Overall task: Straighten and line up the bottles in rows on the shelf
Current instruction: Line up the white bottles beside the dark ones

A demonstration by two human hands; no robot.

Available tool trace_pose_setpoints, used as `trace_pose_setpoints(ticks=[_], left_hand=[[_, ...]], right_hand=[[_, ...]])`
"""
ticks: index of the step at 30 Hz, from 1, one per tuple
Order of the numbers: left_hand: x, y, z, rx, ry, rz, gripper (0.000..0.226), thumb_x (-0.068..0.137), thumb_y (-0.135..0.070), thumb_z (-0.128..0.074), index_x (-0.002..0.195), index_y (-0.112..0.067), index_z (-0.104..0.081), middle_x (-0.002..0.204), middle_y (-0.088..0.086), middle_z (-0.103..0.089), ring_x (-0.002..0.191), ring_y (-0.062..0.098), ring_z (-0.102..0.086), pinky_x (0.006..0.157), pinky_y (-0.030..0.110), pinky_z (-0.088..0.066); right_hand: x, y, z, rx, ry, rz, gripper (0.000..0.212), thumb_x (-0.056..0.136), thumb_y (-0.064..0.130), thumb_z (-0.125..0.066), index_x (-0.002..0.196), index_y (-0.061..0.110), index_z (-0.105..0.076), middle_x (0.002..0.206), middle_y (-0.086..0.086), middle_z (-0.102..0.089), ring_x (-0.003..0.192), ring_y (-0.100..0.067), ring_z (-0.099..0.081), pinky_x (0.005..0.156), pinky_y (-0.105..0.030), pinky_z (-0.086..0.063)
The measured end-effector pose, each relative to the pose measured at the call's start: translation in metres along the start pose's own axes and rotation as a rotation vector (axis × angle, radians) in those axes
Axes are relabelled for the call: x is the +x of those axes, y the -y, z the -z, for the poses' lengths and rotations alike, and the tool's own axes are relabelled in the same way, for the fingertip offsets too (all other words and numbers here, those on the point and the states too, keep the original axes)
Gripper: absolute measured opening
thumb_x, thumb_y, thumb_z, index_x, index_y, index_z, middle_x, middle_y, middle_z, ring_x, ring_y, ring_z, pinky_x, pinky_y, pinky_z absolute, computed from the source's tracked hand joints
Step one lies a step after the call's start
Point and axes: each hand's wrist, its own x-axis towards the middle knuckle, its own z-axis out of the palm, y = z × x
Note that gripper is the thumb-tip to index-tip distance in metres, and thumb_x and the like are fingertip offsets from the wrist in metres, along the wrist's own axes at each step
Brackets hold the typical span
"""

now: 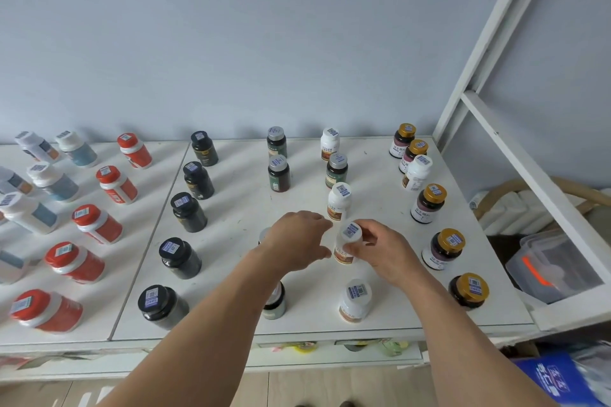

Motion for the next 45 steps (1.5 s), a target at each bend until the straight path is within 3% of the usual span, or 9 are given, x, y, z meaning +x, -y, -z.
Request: trace_pose_setpoints(ticks=[9, 17, 22, 25, 29, 34, 37, 41, 45], left_hand=[[0.01, 0.01, -0.002, -0.002, -0.049, -0.011, 0.053, 0.092, -0.047, -0.057, 0.137, -0.021, -0.049, 0.133, -0.002, -0.056, 0.124, 0.02, -0.05, 0.1, 0.035, -0.041], [0.039, 0.026, 0.005, 0.041, -0.046, 0.115, 0.051, 0.09, -0.052, -0.055, 0.13, -0.018, -0.054, 0.127, -0.001, -0.059, 0.119, 0.022, -0.053, 0.095, 0.037, -0.044], [0.059, 0.031, 0.011, -0.044, 0.017, 0.2, 0.06, 0.089, -0.052, -0.058, 0.139, -0.021, -0.047, 0.135, -0.002, -0.054, 0.124, 0.021, -0.05, 0.098, 0.037, -0.045], [0.069, 0.036, 0.013, -0.212, 0.022, 0.245, 0.068, 0.087, -0.052, -0.063, 0.145, -0.024, -0.041, 0.145, -0.006, -0.047, 0.132, 0.017, -0.044, 0.104, 0.033, -0.039], [0.073, 0.038, 0.009, -0.532, 0.036, 0.281, 0.075, 0.076, -0.051, -0.076, 0.141, -0.025, -0.047, 0.135, -0.009, -0.056, 0.125, 0.011, -0.051, 0.103, 0.03, -0.042], [0.081, 0.044, 0.009, -0.766, 0.111, 0.224, 0.033, 0.073, -0.048, -0.077, 0.099, -0.03, -0.068, 0.097, -0.011, -0.07, 0.094, 0.008, -0.063, 0.087, 0.035, -0.052], [0.081, 0.044, 0.014, -0.842, 0.129, 0.197, 0.013, 0.078, -0.04, -0.076, 0.07, -0.035, -0.066, 0.074, -0.013, -0.065, 0.073, 0.009, -0.053, 0.066, 0.029, -0.042], [0.081, 0.049, 0.019, -0.856, 0.198, 0.143, 0.009, 0.08, -0.043, -0.072, 0.079, -0.052, -0.069, 0.094, -0.012, -0.072, 0.095, 0.017, -0.062, 0.083, 0.034, -0.049], [0.082, 0.051, 0.02, -0.811, 0.229, 0.113, 0.013, 0.08, -0.049, -0.07, 0.093, -0.047, -0.071, 0.101, -0.009, -0.071, 0.106, 0.021, -0.061, 0.09, 0.037, -0.05]], right_hand=[[0.001, 0.007, 0.008, 0.053, -0.086, -0.004, 0.06, 0.082, 0.05, -0.072, 0.136, 0.031, -0.052, 0.134, 0.015, -0.057, 0.123, -0.005, -0.052, 0.106, -0.033, -0.041], [0.06, 0.043, 0.016, -0.045, -0.063, -0.004, 0.067, 0.087, 0.04, -0.071, 0.145, 0.026, -0.041, 0.148, 0.004, -0.049, 0.134, -0.015, -0.046, 0.105, -0.034, -0.038], [0.087, 0.042, 0.009, -0.135, 0.022, -0.025, 0.056, 0.084, 0.038, -0.074, 0.131, 0.025, -0.048, 0.123, 0.003, -0.064, 0.102, -0.017, -0.059, 0.082, -0.028, -0.043], [0.094, 0.039, 0.014, -0.089, -0.015, -0.009, 0.05, 0.081, 0.039, -0.077, 0.122, 0.025, -0.051, 0.112, 0.006, -0.066, 0.098, -0.015, -0.062, 0.076, -0.028, -0.045], [0.091, 0.045, 0.022, -0.058, -0.035, 0.021, 0.048, 0.076, 0.045, -0.08, 0.112, 0.027, -0.054, 0.102, 0.013, -0.065, 0.092, -0.007, -0.061, 0.068, -0.023, -0.043], [0.089, 0.059, 0.031, -0.068, -0.094, 0.056, 0.046, 0.075, 0.053, -0.077, 0.107, 0.028, -0.056, 0.097, 0.013, -0.064, 0.087, -0.003, -0.059, 0.065, -0.023, -0.041], [0.087, 0.066, 0.031, -0.083, -0.137, 0.037, 0.046, 0.075, 0.055, -0.076, 0.105, 0.028, -0.056, 0.096, 0.013, -0.063, 0.084, -0.002, -0.059, 0.061, -0.022, -0.039], [0.084, 0.071, 0.028, -0.094, -0.192, -0.001, 0.049, 0.076, 0.061, -0.072, 0.106, 0.027, -0.054, 0.1, 0.011, -0.063, 0.086, -0.008, -0.06, 0.06, -0.022, -0.039], [0.08, 0.074, 0.025, -0.107, -0.216, -0.013, 0.05, 0.078, 0.064, -0.069, 0.106, 0.027, -0.053, 0.102, 0.009, -0.063, 0.087, -0.011, -0.06, 0.059, -0.022, -0.039]])
